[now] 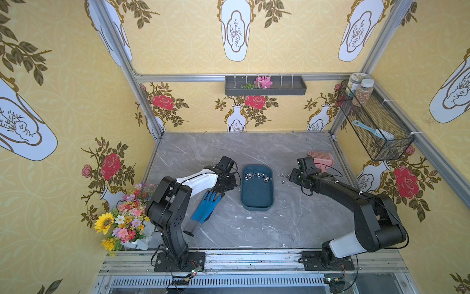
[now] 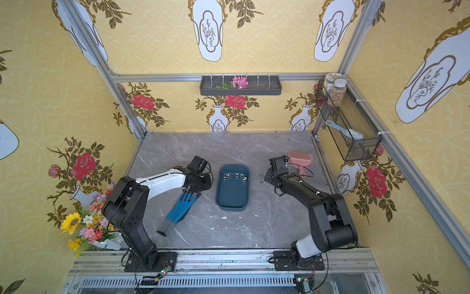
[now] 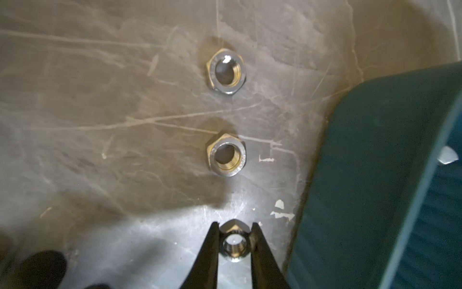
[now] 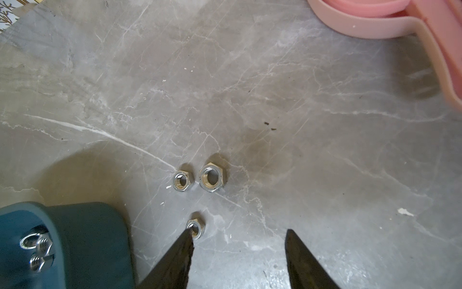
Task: Take out the wing nut from the storage box
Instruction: Place the nut at the center of the board.
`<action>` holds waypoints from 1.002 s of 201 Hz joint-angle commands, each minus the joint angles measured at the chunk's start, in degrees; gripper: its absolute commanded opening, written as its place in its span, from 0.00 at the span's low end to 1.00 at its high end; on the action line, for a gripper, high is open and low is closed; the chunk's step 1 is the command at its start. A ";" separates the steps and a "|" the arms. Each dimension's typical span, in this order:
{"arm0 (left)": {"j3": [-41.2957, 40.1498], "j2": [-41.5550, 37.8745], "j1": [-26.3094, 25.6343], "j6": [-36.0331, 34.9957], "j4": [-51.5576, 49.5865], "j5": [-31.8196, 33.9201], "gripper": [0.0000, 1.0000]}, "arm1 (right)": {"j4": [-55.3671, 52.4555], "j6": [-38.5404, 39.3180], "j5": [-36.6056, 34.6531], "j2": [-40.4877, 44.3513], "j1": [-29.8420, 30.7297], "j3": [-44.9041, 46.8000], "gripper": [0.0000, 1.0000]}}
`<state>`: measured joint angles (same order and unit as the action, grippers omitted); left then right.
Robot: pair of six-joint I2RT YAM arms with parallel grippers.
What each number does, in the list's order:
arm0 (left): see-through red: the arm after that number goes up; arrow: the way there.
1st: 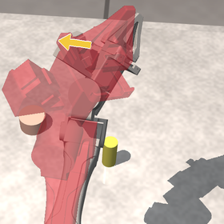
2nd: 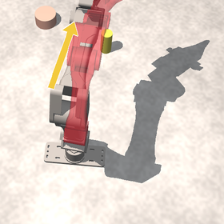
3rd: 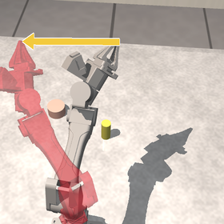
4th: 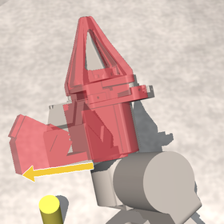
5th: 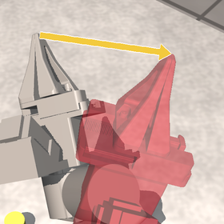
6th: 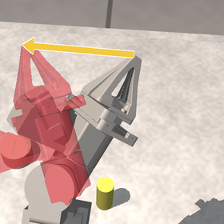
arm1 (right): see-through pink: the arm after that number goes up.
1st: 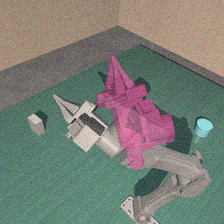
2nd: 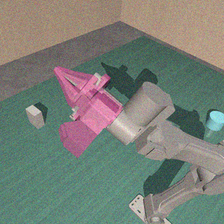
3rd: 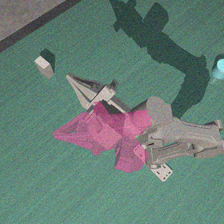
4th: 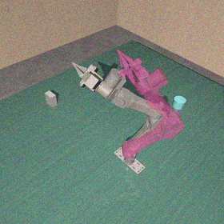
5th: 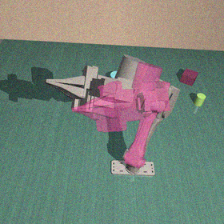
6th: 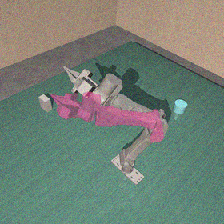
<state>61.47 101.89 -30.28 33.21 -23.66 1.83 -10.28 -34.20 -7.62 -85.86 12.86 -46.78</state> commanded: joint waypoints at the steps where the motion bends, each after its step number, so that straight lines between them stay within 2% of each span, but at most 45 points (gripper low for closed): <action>1: -0.32 0.58 0.05 0.56 1.07 2.02 0.17 | 1.40 0.10 -0.24 0.20 0.05 0.11 0.60; 62: -0.55 2.69 -0.04 1.23 0.98 2.39 0.20 | 1.41 0.09 -0.45 0.35 0.03 0.11 0.60; 99: -0.64 2.10 -0.15 1.24 0.84 2.74 0.28 | 1.49 0.09 -0.29 0.35 0.06 0.22 0.61; 152: -0.35 -0.31 -0.23 1.67 0.51 2.84 0.37 | 1.49 -0.05 -0.35 0.70 0.03 0.36 0.63; 201: 0.82 -6.16 -0.31 2.30 0.25 -0.03 0.43 | 2.68 1.24 1.72 0.69 0.01 0.46 0.63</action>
<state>61.58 98.02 -30.65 35.00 -23.40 4.01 -10.20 -34.20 -7.55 -85.54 12.88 -46.44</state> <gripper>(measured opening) 0.417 0.634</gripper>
